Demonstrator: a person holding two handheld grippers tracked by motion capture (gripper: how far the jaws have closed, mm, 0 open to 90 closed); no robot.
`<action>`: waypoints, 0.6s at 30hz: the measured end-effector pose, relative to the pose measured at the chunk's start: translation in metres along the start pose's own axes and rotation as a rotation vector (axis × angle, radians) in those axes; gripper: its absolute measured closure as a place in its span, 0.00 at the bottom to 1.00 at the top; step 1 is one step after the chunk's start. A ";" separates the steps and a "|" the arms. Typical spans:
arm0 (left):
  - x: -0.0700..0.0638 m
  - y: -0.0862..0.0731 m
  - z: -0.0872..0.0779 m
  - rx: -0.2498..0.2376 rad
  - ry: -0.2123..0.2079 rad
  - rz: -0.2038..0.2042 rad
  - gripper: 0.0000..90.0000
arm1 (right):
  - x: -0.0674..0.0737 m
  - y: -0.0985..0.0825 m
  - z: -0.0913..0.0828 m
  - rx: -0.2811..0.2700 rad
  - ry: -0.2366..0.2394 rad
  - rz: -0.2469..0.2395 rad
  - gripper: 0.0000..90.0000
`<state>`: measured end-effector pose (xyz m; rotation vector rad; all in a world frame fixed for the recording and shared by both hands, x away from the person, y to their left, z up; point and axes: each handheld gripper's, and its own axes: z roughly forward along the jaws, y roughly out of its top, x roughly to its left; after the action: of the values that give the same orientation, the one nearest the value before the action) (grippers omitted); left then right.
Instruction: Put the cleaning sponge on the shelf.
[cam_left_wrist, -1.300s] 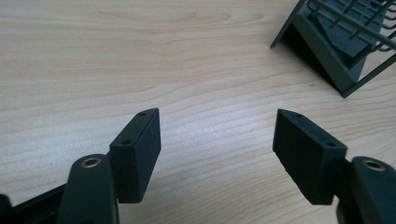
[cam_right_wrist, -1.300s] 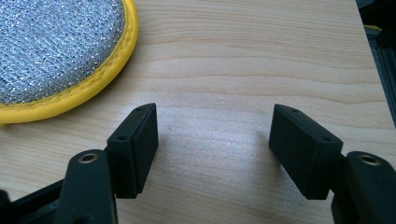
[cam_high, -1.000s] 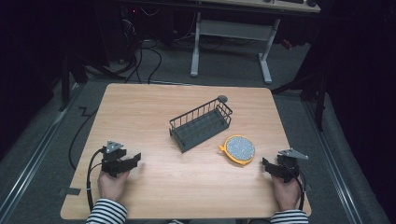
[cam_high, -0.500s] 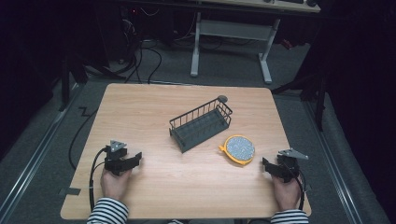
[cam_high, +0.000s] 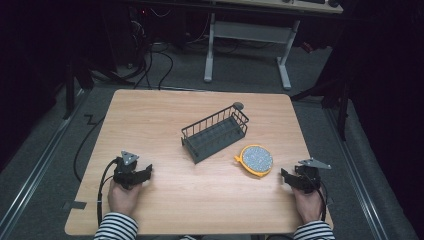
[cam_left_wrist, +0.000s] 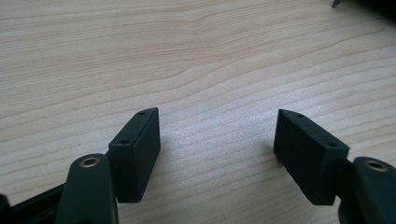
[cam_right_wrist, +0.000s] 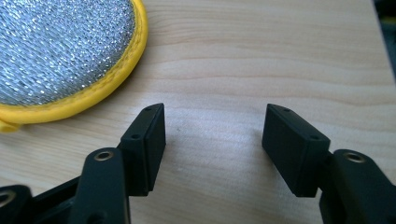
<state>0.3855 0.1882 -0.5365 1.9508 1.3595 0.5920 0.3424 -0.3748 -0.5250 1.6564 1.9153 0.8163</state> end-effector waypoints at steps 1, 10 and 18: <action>0.000 0.000 0.000 0.000 0.000 0.000 0.35 | -0.001 0.003 -0.002 0.017 0.015 0.016 0.47; 0.000 0.000 0.000 0.000 -0.002 0.000 0.35 | 0.011 0.043 -0.018 0.031 0.114 -0.019 0.51; 0.000 0.000 0.000 0.001 0.001 0.003 0.35 | 0.026 0.076 -0.015 0.057 0.177 -0.059 0.49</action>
<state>0.3852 0.1878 -0.5365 1.9537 1.3581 0.5938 0.3815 -0.3439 -0.4596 1.5991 2.1149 0.9190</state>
